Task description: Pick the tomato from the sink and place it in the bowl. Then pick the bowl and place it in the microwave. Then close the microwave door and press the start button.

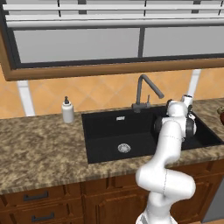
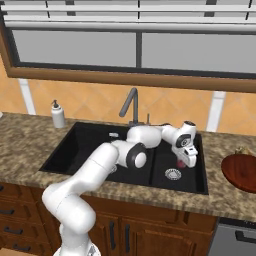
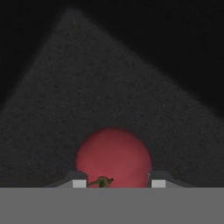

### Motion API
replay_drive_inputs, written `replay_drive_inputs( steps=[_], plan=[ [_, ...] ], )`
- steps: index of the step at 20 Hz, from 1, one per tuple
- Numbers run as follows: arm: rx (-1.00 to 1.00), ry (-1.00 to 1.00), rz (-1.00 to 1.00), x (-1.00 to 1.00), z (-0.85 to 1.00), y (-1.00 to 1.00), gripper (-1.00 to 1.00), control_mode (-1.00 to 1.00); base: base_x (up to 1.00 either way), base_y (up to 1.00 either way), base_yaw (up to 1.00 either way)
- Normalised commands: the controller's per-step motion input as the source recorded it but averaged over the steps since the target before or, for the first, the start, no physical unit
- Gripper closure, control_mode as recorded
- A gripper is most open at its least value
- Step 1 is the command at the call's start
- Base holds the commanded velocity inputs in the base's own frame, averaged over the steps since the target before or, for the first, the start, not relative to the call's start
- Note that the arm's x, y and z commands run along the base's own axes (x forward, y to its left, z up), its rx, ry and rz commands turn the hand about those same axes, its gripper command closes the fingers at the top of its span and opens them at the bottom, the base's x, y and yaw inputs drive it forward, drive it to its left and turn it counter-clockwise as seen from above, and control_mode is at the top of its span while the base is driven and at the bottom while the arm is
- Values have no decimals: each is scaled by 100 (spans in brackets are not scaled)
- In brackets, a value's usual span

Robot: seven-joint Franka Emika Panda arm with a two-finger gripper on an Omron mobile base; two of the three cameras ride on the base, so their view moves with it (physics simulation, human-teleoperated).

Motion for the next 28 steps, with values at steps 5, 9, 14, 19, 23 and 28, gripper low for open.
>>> replay_drive_inputs(
  steps=[5,9,14,19,23,28],
  plan=[
    [0,10,29,-64,-100,-1,100,-100,0,0,0],
    [0,-7,19,-96,-98,1,100,-100,0,0,0],
    [2,-27,3,-78,39,0,100,-100,0,0,0],
    [0,-37,0,-86,93,3,100,-100,0,0,0],
    [-17,-26,-4,-95,100,13,100,-100,0,0,0],
    [-20,-7,-10,-73,100,2,100,-100,0,0,0]
  ],
)
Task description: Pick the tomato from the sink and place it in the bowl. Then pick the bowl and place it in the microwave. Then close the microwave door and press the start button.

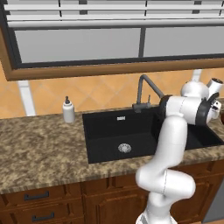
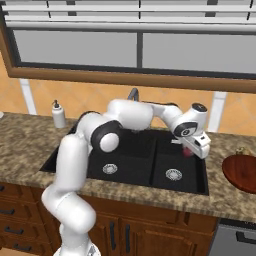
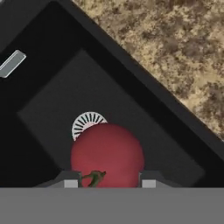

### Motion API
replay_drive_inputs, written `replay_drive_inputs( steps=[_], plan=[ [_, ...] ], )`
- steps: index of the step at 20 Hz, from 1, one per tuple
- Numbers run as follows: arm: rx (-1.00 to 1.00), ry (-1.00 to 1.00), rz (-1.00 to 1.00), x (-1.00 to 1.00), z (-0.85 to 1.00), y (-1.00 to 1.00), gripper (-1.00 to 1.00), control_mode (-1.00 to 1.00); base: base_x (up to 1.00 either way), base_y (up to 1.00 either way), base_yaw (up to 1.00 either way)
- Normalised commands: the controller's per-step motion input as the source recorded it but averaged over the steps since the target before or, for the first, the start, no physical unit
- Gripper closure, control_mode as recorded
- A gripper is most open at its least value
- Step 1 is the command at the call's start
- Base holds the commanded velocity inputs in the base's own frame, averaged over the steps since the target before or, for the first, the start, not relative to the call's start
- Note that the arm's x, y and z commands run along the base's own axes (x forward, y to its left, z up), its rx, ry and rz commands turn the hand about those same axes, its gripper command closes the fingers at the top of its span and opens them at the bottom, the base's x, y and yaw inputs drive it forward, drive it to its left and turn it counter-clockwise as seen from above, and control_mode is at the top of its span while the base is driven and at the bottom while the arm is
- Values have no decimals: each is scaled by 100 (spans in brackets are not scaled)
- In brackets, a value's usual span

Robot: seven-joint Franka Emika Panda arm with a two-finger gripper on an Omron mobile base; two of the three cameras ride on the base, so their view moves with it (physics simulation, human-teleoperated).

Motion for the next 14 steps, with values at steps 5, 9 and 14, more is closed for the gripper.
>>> replay_drive_inputs(
  steps=[5,9,14],
  plan=[
    [-11,-1,-8,-67,85,-5,100,-100,0,0,0],
    [-8,0,-10,-38,75,-25,100,-100,0,0,0],
    [-10,0,-10,-8,42,-54,100,-100,0,0,0]
  ],
)
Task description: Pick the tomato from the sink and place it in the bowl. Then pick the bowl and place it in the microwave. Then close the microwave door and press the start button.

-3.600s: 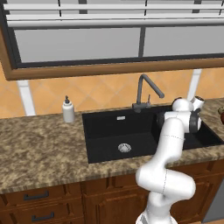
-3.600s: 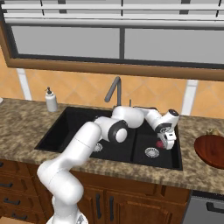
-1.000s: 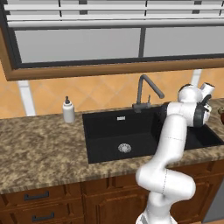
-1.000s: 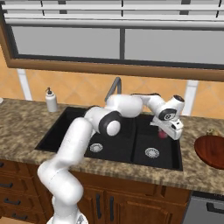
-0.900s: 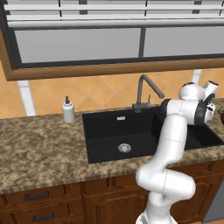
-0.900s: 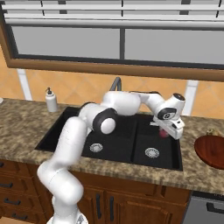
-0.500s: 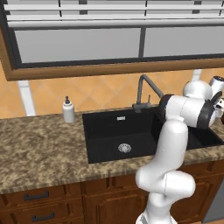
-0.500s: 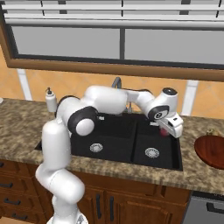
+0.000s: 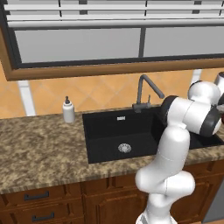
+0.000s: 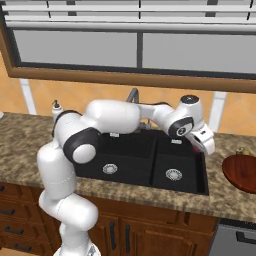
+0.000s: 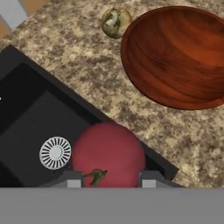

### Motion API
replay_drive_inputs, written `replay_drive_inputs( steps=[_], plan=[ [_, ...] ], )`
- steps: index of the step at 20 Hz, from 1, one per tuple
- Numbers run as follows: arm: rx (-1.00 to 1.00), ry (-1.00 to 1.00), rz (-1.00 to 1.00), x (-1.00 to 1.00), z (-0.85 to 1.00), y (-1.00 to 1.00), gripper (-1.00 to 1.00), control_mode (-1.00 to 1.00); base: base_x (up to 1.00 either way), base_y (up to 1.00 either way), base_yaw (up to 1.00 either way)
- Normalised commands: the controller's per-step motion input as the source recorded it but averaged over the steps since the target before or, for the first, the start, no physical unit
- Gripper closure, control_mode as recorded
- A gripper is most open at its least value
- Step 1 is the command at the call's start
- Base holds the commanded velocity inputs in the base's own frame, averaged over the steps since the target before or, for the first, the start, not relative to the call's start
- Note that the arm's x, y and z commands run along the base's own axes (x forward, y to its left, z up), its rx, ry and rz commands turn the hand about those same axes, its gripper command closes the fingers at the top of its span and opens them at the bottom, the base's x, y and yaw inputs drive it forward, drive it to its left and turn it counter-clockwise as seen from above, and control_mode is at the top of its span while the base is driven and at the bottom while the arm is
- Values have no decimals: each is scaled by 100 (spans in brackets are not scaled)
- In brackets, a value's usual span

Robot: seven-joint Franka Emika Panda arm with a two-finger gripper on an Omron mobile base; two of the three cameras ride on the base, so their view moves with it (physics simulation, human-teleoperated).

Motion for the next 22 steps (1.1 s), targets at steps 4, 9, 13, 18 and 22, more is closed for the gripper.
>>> replay_drive_inputs(
  steps=[4,9,13,18,22],
  plan=[
    [-5,0,-8,0,10,-67,100,-100,0,0,0],
    [0,0,-4,-11,1,-72,100,-100,0,0,0],
    [0,0,-4,-31,5,-48,100,-100,0,0,0],
    [0,0,0,0,-18,-23,100,-100,0,0,0],
    [-1,0,0,0,-40,-2,100,-100,0,0,0]
  ],
)
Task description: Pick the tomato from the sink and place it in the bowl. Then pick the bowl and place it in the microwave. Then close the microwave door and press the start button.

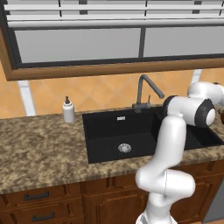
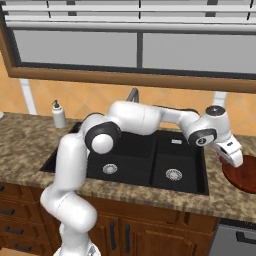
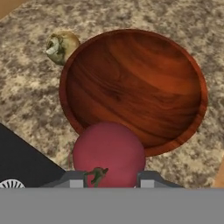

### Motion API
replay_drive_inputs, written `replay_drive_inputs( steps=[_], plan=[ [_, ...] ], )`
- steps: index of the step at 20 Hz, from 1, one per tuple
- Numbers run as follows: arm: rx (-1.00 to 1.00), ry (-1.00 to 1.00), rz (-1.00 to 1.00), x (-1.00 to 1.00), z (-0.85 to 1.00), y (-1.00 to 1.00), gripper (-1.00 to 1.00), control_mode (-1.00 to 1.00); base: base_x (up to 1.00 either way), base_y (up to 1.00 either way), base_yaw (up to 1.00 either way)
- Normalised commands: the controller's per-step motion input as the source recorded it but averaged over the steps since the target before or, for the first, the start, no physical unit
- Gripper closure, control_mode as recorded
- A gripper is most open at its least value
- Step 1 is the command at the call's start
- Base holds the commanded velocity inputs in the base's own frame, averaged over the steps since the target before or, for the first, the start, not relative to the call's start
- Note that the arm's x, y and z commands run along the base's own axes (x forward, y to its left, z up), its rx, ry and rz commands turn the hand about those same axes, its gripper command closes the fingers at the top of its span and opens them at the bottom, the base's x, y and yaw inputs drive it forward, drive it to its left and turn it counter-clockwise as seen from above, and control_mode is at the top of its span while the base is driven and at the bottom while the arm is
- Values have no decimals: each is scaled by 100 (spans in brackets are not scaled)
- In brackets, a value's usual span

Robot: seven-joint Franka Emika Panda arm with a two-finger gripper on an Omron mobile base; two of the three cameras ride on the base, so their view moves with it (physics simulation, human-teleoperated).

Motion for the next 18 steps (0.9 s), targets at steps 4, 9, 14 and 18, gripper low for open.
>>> replay_drive_inputs(
  steps=[4,9,14,18],
  plan=[
    [0,0,0,0,-34,-21,100,-100,0,0,0],
    [0,0,0,0,-36,-20,100,-100,0,0,0],
    [0,2,0,0,-33,-22,100,-100,0,0,0],
    [0,5,0,9,-31,-10,100,-100,0,0,0]
  ],
)
